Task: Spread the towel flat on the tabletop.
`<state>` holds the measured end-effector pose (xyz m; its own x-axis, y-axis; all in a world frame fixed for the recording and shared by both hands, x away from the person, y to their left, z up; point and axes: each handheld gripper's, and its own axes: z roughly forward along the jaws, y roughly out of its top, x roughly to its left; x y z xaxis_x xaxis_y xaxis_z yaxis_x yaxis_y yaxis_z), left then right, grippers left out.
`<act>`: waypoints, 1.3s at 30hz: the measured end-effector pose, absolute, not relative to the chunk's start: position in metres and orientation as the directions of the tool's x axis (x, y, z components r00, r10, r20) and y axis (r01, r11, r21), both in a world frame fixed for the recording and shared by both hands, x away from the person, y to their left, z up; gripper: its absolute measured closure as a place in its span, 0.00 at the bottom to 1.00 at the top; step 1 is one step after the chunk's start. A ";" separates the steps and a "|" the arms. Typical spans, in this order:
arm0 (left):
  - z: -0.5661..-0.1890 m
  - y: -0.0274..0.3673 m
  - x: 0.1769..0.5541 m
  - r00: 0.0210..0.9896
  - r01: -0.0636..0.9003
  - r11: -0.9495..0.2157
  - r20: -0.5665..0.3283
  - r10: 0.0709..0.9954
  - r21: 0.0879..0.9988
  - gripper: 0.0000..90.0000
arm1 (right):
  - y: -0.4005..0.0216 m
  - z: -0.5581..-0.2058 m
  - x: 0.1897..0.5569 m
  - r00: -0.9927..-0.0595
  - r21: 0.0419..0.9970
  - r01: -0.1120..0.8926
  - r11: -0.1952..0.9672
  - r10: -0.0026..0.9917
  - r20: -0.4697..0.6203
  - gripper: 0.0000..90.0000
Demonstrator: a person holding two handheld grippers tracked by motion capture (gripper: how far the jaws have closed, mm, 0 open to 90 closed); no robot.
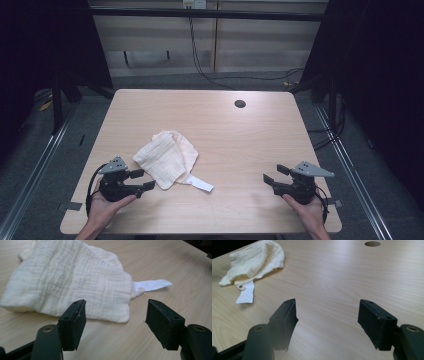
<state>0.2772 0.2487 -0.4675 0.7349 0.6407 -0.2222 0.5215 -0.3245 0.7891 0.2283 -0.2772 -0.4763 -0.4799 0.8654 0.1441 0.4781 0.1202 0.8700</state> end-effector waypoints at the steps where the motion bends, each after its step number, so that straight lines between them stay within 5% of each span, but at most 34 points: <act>1: -0.467 0.251 0.277 0.734 0.521 -0.325 -0.220 0.642 0.790 0.36 | -0.277 -0.477 0.228 -0.473 0.867 0.485 0.116 0.869 0.148 0.35; 7: -0.469 0.255 0.279 0.687 0.554 -0.310 -0.214 0.694 0.773 0.41 | -0.280 -0.476 0.229 -0.492 0.849 0.514 0.123 0.853 0.174 0.33; 14: -0.466 0.257 0.279 0.731 0.527 -0.322 -0.226 0.644 0.787 0.45 | -0.276 -0.479 0.227 -0.560 0.823 0.541 0.174 0.804 0.199 0.35; 21: -0.457 0.260 0.280 0.730 0.522 -0.291 -0.243 0.639 0.802 0.34 | -0.271 -0.475 0.221 -0.554 0.832 0.520 0.193 0.817 0.157 0.35; 28: -0.446 0.259 0.297 0.759 0.502 -0.349 -0.208 0.617 0.792 0.33 | -0.266 -0.473 0.225 -0.561 0.838 0.522 0.161 0.805 0.195 0.34; 39: -0.415 0.246 0.332 0.768 0.441 -0.382 -0.122 0.628 0.812 0.50 | -0.261 -0.469 0.228 -0.602 0.834 0.525 0.168 0.767 0.224 0.31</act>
